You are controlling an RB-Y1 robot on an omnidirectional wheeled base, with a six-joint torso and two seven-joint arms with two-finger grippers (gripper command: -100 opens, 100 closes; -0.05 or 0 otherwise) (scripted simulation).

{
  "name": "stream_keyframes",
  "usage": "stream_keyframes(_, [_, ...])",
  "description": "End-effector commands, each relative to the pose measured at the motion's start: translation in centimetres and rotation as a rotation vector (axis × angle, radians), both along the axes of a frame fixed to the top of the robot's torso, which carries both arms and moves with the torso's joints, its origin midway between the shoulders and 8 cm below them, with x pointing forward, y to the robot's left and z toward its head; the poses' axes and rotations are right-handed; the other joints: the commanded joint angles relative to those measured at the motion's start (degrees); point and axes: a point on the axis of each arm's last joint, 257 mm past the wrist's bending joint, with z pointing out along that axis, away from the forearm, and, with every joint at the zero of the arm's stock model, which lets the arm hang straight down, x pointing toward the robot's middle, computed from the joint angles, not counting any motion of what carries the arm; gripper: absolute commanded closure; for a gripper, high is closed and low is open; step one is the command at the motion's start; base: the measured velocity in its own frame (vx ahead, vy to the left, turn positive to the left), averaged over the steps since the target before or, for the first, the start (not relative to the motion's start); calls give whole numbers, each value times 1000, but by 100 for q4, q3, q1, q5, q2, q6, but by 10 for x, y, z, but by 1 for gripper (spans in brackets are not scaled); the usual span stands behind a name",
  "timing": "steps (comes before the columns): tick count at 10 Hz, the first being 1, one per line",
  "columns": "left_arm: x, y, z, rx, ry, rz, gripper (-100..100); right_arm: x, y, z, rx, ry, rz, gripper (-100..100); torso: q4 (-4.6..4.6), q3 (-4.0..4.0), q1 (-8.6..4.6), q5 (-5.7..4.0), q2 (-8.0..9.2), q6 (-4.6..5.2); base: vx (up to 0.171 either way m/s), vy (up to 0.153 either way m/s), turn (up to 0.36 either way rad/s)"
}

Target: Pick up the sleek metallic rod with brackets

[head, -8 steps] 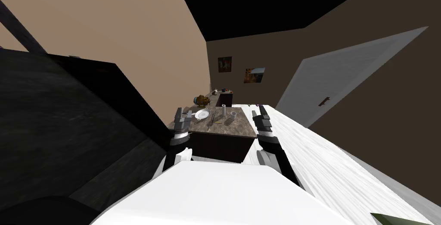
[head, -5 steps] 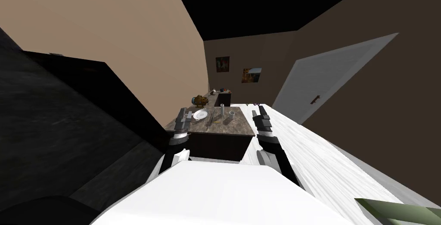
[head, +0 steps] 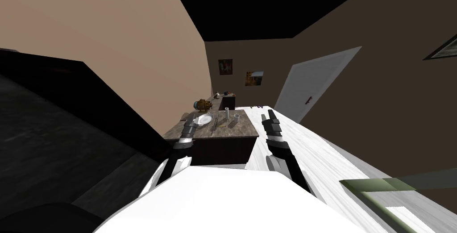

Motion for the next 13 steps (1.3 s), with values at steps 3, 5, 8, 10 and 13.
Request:
stream_keyframes(3, [11,10,-18,36,86,22,-100,0,0,0,0,0,0,0,-1,-2,-1,0,-3,1,-24,12,-137])
stream_keyframes(5, [15,18,-31,58,137,36,-100,0,0,0,0,0,0,0,-1,-1,0,0,-3,-1,-27,13,-140])
stream_keyframes(8, [22,35,-57,96,241,68,-100,0,0,0,0,0,0,0,1,1,0,0,2,1,-37,13,-229])
stream_keyframes(10, [24,45,-70,113,293,84,-100,0,0,0,0,0,0,0,0,-1,3,1,-2,-1,-27,12,-147])
stream_keyframes(13, [26,65,-96,143,397,119,-100,0,0,0,0,0,0,0,-1,-2,-1,0,-4,1,-25,5,-261])
